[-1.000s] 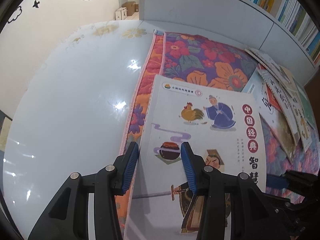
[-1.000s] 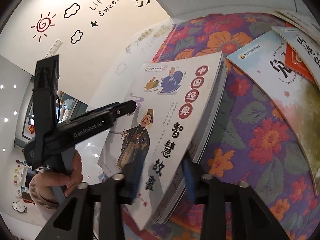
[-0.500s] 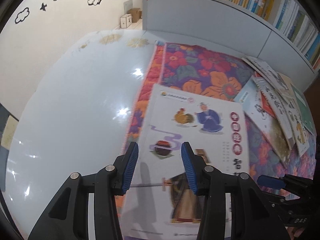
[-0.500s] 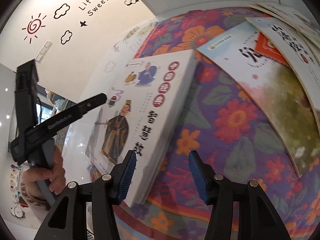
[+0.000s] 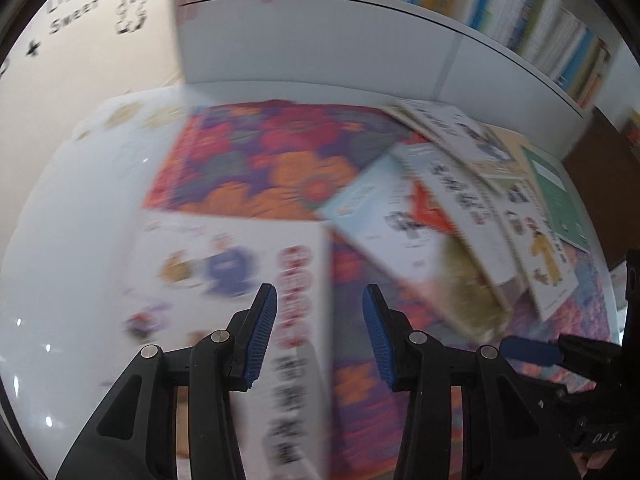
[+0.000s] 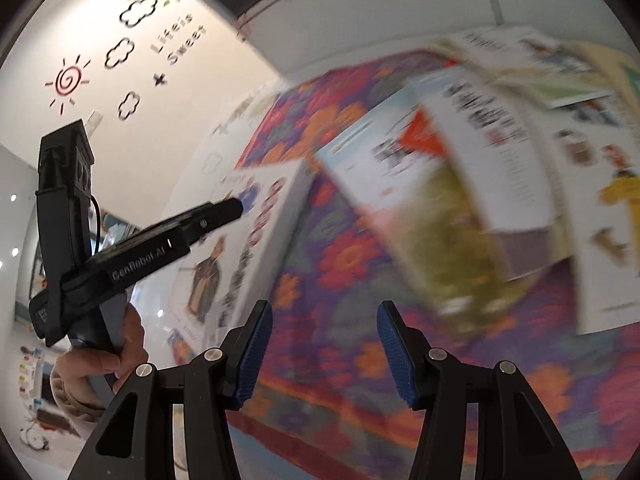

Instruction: Organize books

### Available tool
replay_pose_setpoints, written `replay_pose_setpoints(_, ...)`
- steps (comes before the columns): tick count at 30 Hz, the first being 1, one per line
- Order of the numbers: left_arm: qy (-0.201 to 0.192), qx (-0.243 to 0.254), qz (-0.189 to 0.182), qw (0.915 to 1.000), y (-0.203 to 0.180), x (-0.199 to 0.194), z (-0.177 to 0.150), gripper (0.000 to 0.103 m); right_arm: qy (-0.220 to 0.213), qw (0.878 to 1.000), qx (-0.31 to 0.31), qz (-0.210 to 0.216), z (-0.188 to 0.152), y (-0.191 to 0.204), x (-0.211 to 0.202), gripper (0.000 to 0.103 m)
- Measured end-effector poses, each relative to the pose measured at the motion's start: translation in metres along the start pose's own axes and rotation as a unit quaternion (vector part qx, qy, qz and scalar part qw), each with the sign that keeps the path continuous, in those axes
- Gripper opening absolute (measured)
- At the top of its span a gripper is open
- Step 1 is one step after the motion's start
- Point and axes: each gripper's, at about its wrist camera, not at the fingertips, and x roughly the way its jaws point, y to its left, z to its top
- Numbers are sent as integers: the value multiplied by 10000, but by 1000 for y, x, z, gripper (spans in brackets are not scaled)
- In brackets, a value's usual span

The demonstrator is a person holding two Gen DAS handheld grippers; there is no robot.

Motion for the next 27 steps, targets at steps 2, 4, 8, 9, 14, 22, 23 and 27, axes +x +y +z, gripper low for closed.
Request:
replay_pose_setpoints(2,26,148,-123,9998,-28,8,5,42,-119,9998,118,-51,3,-18,-14,53)
replay_pose_setpoints(4,50,264,-233,9994,-50,16,8,42,-276,9990,310,-139,5,-45,-31,53)
replay_pose_setpoints(8,104,543,-484,9973,-106,37,13,42,-594,9952,655,-408,9,-97,-65,53)
replay_pose_setpoints(9,106,590,-516,9969,-117,40,13,42,-644,9943,713,-464,10,-108,-73,53)
replay_pose_setpoints(14,69,764,-707,9945,-166,57,13,42,-819,9890,609,-1074,15,-154,-103,53)
replay_pose_setpoints(22,252,835,-489,9950,-199,85,9,42,-595,9829,815,-1540,24,-218,-106,53)
replay_pose_setpoints(23,266,865,-449,9949,-201,86,9,43,-623,9836,803,-1488,24,-223,-105,53)
replay_pose_setpoints(27,321,937,-533,9937,-213,85,9,44,-659,9863,780,-1296,29,-227,-106,56)
